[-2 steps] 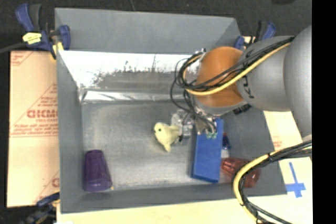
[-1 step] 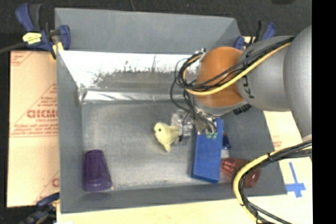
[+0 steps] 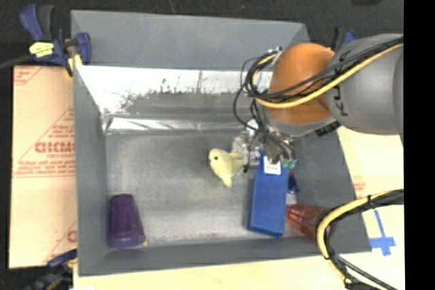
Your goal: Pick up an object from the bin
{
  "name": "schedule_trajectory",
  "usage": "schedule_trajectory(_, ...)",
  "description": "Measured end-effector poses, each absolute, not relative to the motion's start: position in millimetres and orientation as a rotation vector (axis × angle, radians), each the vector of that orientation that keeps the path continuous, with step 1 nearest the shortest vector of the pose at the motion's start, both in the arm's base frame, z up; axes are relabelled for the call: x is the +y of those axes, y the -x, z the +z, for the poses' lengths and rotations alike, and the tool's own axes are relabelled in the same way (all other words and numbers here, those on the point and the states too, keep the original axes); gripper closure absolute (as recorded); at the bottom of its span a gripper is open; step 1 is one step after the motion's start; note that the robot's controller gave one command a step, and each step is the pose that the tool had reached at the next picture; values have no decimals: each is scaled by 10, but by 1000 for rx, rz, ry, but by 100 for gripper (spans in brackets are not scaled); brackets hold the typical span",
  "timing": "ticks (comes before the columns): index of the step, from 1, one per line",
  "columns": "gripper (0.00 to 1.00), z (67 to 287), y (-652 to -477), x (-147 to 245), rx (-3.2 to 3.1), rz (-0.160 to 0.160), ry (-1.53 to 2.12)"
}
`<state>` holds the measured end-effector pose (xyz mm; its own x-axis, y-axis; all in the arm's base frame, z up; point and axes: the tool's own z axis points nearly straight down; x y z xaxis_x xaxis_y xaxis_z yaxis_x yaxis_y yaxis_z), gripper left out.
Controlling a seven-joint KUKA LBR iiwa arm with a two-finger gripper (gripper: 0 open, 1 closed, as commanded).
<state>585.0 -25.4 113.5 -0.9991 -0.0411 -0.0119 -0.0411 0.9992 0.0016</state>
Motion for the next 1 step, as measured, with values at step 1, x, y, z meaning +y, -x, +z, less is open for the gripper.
schedule_trajectory(1, 100, 1787, -5831, -250, 3131, 3, 72)
